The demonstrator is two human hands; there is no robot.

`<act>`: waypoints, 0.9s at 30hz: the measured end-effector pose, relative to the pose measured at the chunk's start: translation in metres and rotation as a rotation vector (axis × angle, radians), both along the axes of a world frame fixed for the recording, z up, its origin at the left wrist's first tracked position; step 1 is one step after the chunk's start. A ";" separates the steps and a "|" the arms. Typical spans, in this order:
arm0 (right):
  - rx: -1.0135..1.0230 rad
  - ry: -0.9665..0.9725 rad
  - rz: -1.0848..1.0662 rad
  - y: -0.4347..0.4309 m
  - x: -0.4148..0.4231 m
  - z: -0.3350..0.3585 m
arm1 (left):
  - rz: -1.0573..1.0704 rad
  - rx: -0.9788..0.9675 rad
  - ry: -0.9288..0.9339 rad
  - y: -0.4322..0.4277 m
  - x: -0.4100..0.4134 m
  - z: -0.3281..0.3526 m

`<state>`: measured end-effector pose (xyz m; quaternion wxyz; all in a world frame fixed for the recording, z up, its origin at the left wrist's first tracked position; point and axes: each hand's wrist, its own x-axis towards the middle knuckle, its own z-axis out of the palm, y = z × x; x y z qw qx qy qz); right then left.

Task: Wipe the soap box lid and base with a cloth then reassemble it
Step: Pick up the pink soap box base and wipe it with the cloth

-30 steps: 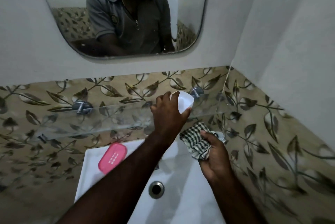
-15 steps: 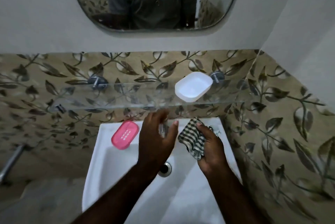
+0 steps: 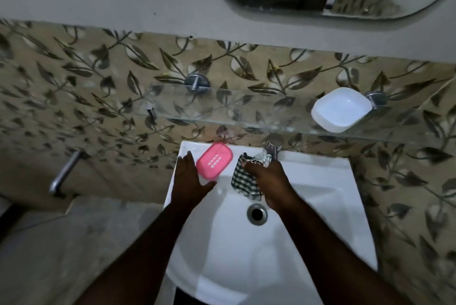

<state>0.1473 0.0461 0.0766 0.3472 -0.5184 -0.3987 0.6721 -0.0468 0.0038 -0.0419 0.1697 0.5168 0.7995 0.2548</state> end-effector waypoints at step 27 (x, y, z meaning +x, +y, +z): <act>0.356 -0.575 0.326 0.007 0.009 0.005 | -0.281 0.459 0.064 -0.027 0.006 0.041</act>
